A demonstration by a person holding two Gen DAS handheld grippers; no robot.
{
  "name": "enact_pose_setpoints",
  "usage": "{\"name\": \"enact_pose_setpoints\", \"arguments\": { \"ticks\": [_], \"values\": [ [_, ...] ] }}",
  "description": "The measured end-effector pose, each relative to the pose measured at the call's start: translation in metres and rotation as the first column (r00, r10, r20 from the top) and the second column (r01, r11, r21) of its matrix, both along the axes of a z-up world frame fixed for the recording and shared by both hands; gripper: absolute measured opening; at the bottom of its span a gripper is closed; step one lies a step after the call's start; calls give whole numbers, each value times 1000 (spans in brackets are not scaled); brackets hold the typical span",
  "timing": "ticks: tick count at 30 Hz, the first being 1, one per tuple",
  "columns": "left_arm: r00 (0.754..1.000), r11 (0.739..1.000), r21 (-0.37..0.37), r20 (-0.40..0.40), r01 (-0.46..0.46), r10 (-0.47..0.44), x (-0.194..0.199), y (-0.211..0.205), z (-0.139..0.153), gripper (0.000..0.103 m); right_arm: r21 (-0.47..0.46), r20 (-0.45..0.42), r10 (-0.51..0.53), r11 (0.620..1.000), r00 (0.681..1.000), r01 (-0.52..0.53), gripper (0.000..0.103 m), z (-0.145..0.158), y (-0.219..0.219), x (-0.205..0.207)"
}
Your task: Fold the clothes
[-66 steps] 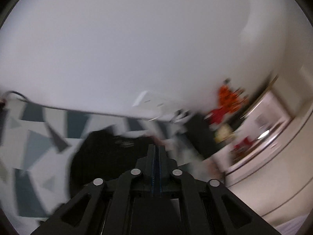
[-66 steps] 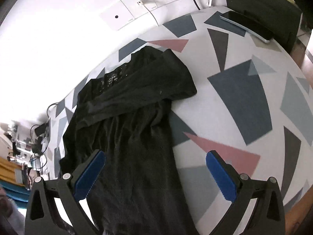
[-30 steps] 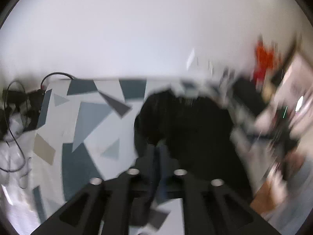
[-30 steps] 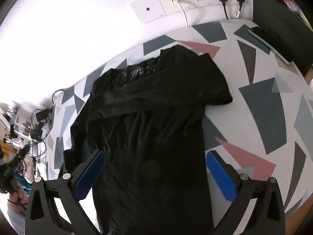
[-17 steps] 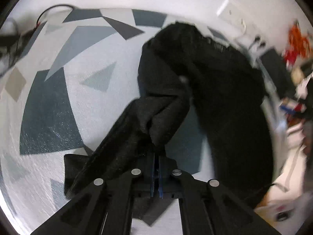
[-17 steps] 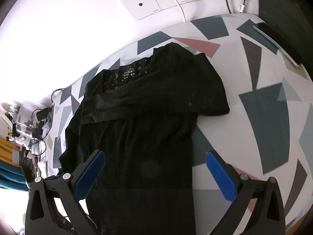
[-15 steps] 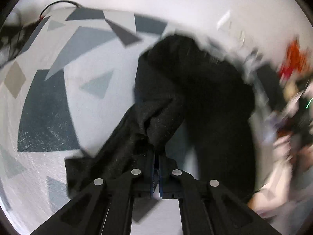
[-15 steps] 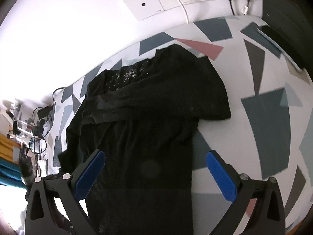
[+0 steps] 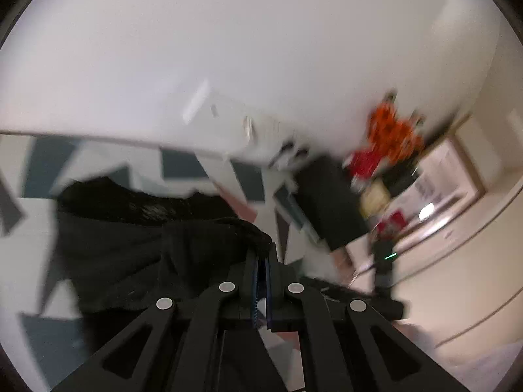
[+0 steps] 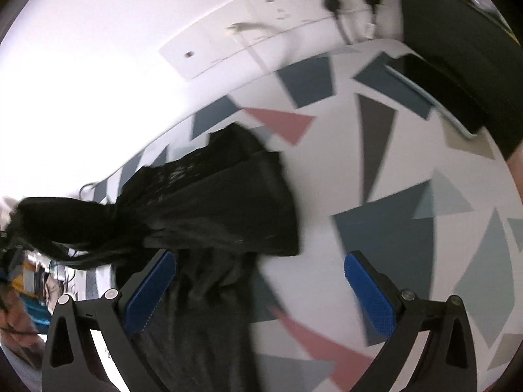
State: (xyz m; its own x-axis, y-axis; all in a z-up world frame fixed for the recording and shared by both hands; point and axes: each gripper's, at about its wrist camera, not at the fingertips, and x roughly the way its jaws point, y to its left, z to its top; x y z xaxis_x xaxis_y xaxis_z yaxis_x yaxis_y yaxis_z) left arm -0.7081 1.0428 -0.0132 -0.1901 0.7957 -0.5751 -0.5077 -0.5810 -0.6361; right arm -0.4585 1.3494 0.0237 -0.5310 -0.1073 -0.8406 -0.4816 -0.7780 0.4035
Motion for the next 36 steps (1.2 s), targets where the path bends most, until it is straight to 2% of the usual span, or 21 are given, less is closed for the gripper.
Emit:
{"name": "enact_pose_setpoints", "arguments": {
  "ticks": [4,6,7,8,9,10,11,12,16,18,20,22,26,28,30,31,32,33,35,36],
  "values": [
    [995,983,-168,70,81,-70,-3,69,-70,2,1,21,-44,999,999,44,103,-12,20,9],
    [986,971,-201,131,131,-106,-1,81,-87,5,4,37,-50,999,998,50,103,-17,23,11],
    [978,965,-208,166,162,-128,0,84,-95,14,8,34,-40,999,999,40,103,-18,22,12],
    [971,958,-215,187,189,-150,3,86,-100,28,13,28,-27,1000,999,27,103,-19,20,13],
    [972,953,-225,164,203,-168,9,83,-94,38,18,22,-14,1000,1000,13,103,-20,18,13],
    [975,951,-232,133,206,-178,14,78,-85,58,36,18,8,999,1000,-9,103,-20,14,13],
    [977,949,-237,100,208,-189,19,72,-74,72,53,17,29,998,999,-29,103,-20,11,13],
    [978,949,-236,69,208,-197,22,64,-62,76,61,15,47,997,999,-48,103,-21,7,12],
    [985,953,-269,-69,136,-160,26,21,-27,76,53,-10,125,991,992,-124,103,-24,-10,5],
    [984,944,-321,-134,72,-120,22,-4,-22,76,60,-22,180,982,983,-178,102,-26,-22,0],
    [985,923,-384,-153,19,-84,20,-33,-34,76,83,-15,230,970,973,-228,88,-31,-34,-4],
    [991,903,-429,-126,-17,-41,16,-61,-56,76,73,-4,258,964,966,-257,75,-38,-42,-8],
    [997,887,-456,-72,-69,41,9,-98,-92,76,64,-9,287,956,958,-286,73,-51,-55,-11],
    [995,892,-441,-66,-93,71,5,-103,-100,76,62,-4,298,953,955,-297,73,-56,-60,-13],
    [994,894,-437,-78,-99,73,3,-99,-104,76,70,9,304,950,953,-304,67,-61,-65,-16],
    [994,893,-439,-89,-98,66,3,-94,-105,76,78,4,312,947,950,-311,54,-60,-66,-18],
    [993,890,-445,-102,-95,55,3,-89,-107,76,79,13,321,944,947,-321,36,-60,-69,-20],
    [992,884,-460,-120,-89,38,4,-81,-109,76,78,29,330,940,943,-332,32,-61,-71,-23],
    [986,862,-498,-165,-97,15,5,-71,-110,76,105,58,360,925,931,-364,17,-58,-79,-28],
    [982,849,-517,-190,-112,13,4,-67,-111,76,126,73,374,916,925,-380,15,-56,-82,-30]
  ]
}}
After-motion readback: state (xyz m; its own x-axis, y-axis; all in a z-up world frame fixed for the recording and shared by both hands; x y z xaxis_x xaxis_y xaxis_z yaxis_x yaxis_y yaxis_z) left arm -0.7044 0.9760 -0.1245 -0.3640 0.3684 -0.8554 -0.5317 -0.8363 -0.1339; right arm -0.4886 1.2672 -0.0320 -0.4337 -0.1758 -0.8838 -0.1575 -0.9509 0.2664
